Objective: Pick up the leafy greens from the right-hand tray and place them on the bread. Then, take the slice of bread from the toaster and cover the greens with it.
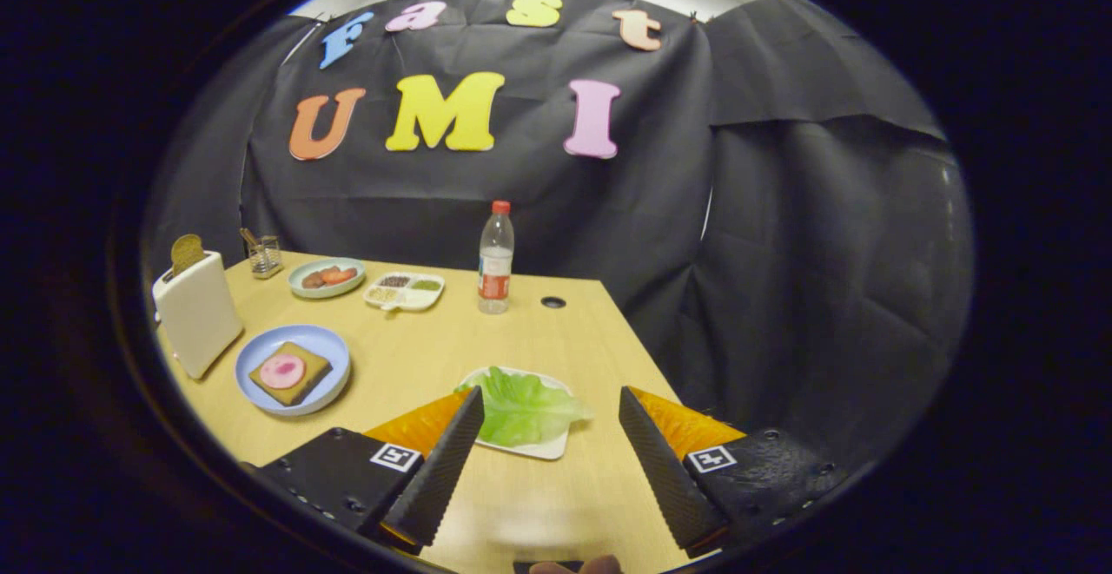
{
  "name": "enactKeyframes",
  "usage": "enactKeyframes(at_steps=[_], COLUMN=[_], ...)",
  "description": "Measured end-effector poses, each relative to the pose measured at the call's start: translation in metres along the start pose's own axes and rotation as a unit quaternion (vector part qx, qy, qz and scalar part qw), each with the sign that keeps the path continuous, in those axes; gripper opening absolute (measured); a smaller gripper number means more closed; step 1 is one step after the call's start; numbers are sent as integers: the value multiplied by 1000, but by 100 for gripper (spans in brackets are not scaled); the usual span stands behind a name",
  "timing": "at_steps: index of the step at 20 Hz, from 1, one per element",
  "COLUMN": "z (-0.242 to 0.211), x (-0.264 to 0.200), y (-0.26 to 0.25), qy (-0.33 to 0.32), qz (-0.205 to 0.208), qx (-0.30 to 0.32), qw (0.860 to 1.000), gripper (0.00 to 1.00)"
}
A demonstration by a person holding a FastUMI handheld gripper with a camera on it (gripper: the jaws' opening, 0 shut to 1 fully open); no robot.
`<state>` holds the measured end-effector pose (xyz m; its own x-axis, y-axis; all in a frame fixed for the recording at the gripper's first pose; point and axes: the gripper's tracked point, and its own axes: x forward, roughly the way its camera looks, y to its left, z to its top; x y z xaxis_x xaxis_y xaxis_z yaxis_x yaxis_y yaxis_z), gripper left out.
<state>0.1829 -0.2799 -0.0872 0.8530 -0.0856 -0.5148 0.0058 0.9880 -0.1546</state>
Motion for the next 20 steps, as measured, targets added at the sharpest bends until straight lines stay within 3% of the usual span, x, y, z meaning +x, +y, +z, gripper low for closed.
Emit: enactKeyframes(at_steps=[8, 14, 18, 20], z=[-41, -53, -58, -59], x=[103, 138, 138, 141], y=[41, 46, 44, 41], qy=[156, 184, 189, 188], qz=[45, 30, 53, 52], qx=[-24, -31, 27, 20], qw=[986, 982, 980, 981], gripper=[96, 96, 98, 96])
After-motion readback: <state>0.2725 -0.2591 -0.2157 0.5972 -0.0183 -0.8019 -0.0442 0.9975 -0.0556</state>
